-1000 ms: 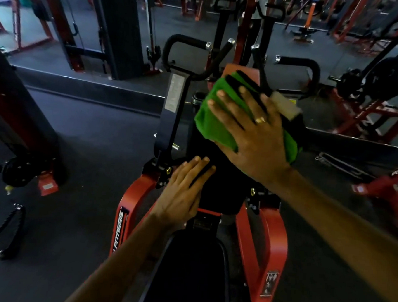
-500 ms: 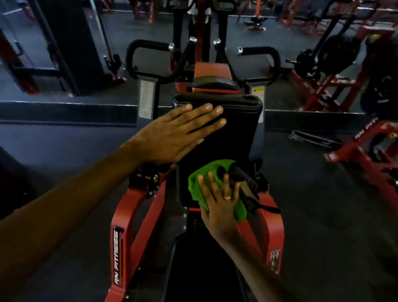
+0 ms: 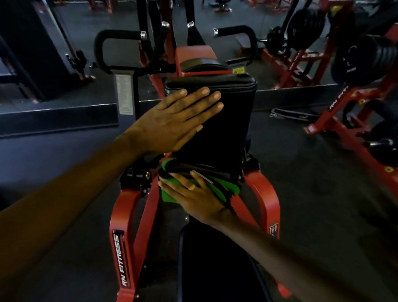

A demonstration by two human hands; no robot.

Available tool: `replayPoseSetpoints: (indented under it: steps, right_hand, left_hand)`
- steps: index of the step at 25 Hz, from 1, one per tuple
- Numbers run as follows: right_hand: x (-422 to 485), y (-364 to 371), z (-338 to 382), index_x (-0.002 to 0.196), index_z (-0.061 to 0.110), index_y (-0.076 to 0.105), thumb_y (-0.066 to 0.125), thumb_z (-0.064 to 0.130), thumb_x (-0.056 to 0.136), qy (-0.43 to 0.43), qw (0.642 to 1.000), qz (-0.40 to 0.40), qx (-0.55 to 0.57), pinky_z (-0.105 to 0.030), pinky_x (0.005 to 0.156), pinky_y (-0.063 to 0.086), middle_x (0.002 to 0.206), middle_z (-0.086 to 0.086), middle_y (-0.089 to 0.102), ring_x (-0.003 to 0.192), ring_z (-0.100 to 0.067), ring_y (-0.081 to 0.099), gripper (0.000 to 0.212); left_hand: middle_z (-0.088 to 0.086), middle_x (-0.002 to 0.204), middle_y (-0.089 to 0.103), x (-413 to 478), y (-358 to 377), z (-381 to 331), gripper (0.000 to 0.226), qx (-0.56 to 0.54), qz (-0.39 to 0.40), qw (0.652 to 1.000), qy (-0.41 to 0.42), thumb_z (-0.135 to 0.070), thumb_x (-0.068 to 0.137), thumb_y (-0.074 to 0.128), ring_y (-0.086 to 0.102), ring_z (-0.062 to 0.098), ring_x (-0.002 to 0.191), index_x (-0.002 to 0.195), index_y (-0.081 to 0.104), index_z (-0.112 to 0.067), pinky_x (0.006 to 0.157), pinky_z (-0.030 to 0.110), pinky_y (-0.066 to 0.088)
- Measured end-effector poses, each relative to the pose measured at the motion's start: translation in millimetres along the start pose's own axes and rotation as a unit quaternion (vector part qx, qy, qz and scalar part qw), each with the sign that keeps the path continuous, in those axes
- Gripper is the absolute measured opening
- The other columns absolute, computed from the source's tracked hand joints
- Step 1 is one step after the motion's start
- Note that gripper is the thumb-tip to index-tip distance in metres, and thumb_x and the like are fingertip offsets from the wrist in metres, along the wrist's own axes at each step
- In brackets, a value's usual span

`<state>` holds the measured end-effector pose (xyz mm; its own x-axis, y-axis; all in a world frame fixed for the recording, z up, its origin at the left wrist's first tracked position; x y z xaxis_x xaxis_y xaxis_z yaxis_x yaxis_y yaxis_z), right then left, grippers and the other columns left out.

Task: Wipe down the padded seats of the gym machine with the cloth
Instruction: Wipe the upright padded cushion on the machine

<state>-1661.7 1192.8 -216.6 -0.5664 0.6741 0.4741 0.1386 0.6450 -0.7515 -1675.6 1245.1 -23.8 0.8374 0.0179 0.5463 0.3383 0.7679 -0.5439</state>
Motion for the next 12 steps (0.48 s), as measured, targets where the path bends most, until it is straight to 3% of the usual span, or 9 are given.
replayPoseSetpoints:
  steps: [3, 6, 9, 12]
  right_hand:
    - [46, -11, 12, 0.143, 0.022, 0.058, 0.032, 0.015, 0.097, -0.018, 0.999, -0.002, -0.029, -0.045, 0.126, 0.008, 0.153, 0.004, 0.052, 0.147, -0.017, 0.040, 0.053]
    - [23, -10, -2, 0.144, 0.025, 0.057, 0.037, 0.017, 0.095, -0.026, 0.999, -0.046, -0.013, -0.045, 0.126, 0.005, 0.149, 0.007, 0.055, 0.145, -0.014, 0.043, 0.053]
    - [-33, 0, -27, 0.155, 0.034, 0.037, 0.055, 0.022, 0.093, 0.053, 0.997, -0.048, 0.008, -0.048, 0.124, 0.010, 0.150, 0.016, 0.047, 0.143, -0.016, 0.035, 0.066]
    - [-65, 9, -40, 0.157, 0.035, 0.030, 0.060, 0.028, 0.090, 0.168, 0.982, -0.072, 0.041, -0.052, 0.125, 0.008, 0.151, 0.012, 0.038, 0.147, -0.024, 0.026, 0.074]
  left_hand:
    - [0.005, 0.166, 0.020, -1, 2, -1, 0.053, 0.008, 0.001, 1.000, 0.007, -0.028, 0.110, 0.031, 0.016, 0.021, 0.154, 0.161, 0.026, -0.015, 0.124, 0.037, 0.005]
    - [0.003, 0.167, 0.015, -2, 6, -1, 0.054, 0.012, -0.004, 1.000, -0.002, -0.029, 0.109, 0.031, 0.001, 0.018, 0.156, 0.162, 0.023, -0.017, 0.125, 0.037, 0.000]
    - [0.003, 0.166, 0.018, -2, 8, 0, 0.055, -0.005, -0.015, 1.000, -0.014, -0.029, 0.107, 0.036, -0.004, 0.017, 0.157, 0.161, 0.027, -0.018, 0.125, 0.037, 0.002]
    - [0.003, 0.165, 0.022, -2, 9, 0, 0.056, -0.021, -0.026, 0.999, -0.015, -0.029, 0.105, 0.041, -0.003, 0.017, 0.157, 0.159, 0.031, -0.017, 0.126, 0.037, 0.003]
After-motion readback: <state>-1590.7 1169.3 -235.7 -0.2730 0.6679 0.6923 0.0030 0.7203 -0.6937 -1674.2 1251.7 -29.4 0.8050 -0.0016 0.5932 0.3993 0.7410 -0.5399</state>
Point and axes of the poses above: each hand's wrist, its own x-axis towards the middle knuckle, its own y-axis out of the palm, z = x × y, the point moved 8 cm from there along x, towards the middle knuckle
